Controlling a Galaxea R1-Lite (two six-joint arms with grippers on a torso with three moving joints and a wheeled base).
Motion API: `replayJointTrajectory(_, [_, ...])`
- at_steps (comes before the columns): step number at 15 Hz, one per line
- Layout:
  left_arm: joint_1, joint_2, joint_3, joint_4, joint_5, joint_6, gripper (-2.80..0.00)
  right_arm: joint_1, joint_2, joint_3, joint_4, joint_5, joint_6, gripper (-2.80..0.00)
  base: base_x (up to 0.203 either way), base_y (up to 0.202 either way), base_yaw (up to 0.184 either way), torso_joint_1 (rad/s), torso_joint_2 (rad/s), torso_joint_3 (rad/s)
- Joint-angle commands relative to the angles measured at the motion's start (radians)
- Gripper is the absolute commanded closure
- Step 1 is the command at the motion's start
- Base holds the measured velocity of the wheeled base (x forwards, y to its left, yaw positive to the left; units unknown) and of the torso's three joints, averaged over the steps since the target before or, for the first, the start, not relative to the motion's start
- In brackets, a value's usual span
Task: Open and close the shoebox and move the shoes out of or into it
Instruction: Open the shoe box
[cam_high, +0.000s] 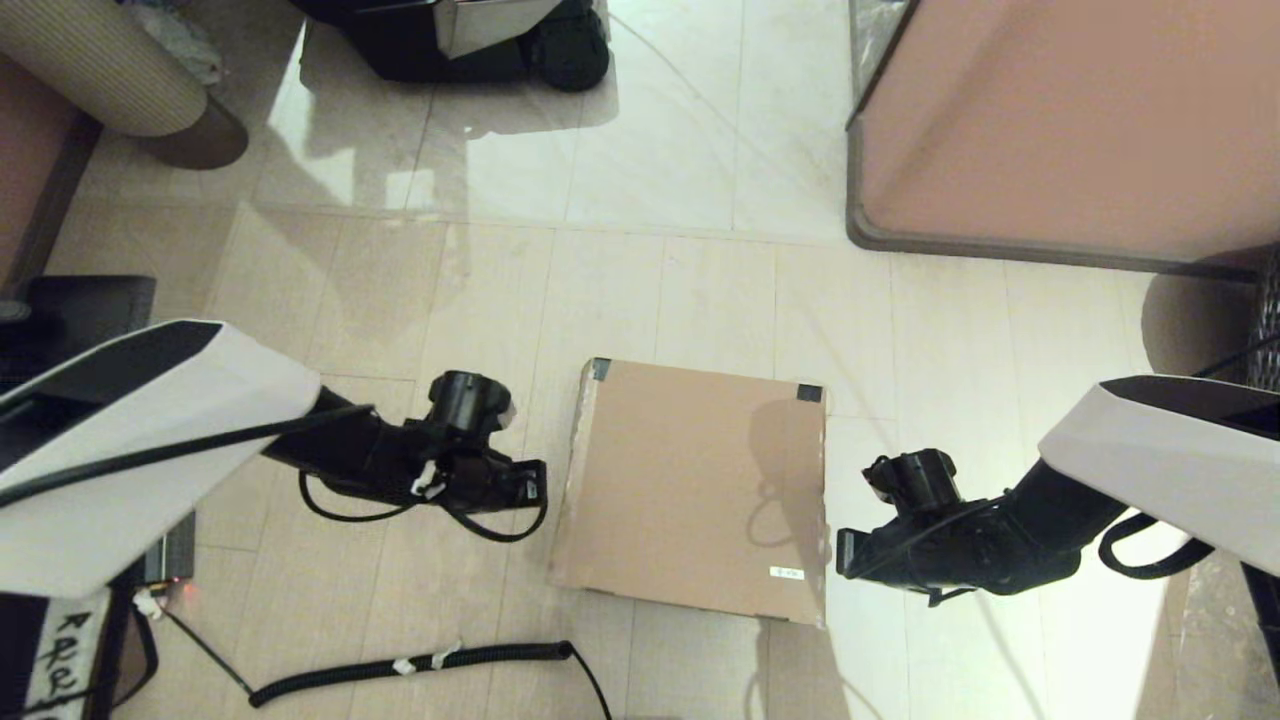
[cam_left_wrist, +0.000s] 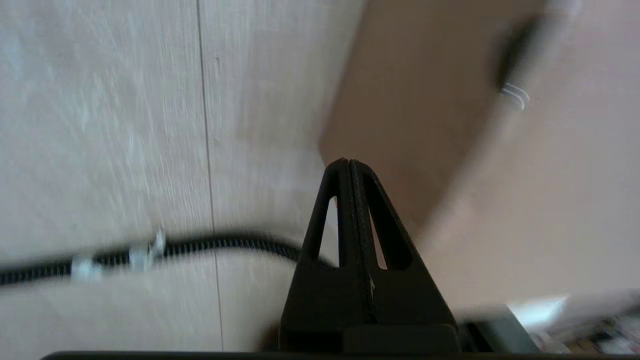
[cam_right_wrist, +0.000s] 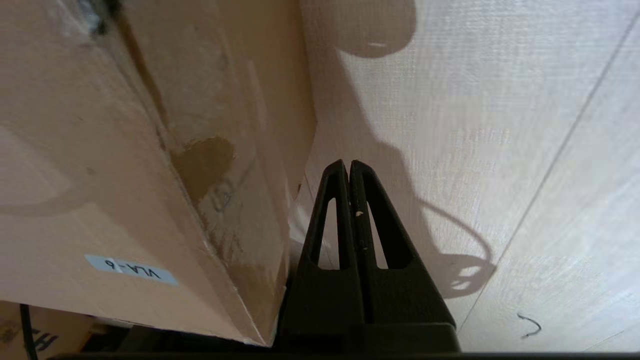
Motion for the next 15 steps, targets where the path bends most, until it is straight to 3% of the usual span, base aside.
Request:
replayJointTrajectory(1, [-0.003, 0.088, -0.027, -0.061, 0.001, 0.013, 0.00, 0.002, 0.025, -0.001, -0.040, 0.000, 0.003, 0.00, 0.000, 0.000, 0.000, 0.000, 0.00, 0.000])
replayJointTrajectory(3, [-0.014, 0.128, -0.060, -0.063, 0.007, 0.016, 0.00, 0.002, 0.059, -0.002, -0.116, -0.005, 0.006, 0.00, 0.000, 0.000, 0.000, 0.000, 0.00, 0.000])
replayJointTrajectory(7, [-0.034, 0.171, -0.114, -0.053, 0.056, 0.018, 0.00, 0.005, 0.076, -0.027, -0.120, -0.006, 0.009, 0.00, 0.000, 0.000, 0.000, 0.000, 0.00, 0.000])
replayJointTrajectory(10, [-0.041, 0.176, -0.125, -0.053, 0.057, 0.011, 0.00, 0.006, 0.079, -0.041, -0.116, -0.008, -0.005, 0.00, 0.000, 0.000, 0.000, 0.000, 0.00, 0.000])
replayJointTrajectory(13, [-0.068, 0.159, -0.143, -0.043, 0.055, -0.069, 0.00, 0.008, 0.073, -0.056, -0.100, -0.008, -0.022, 0.00, 0.000, 0.000, 0.000, 0.000, 0.00, 0.000])
replayJointTrajectory(15, [-0.076, 0.139, -0.138, -0.018, 0.054, -0.080, 0.00, 0.007, 0.068, -0.056, -0.086, -0.008, -0.042, 0.00, 0.000, 0.000, 0.000, 0.000, 0.00, 0.000])
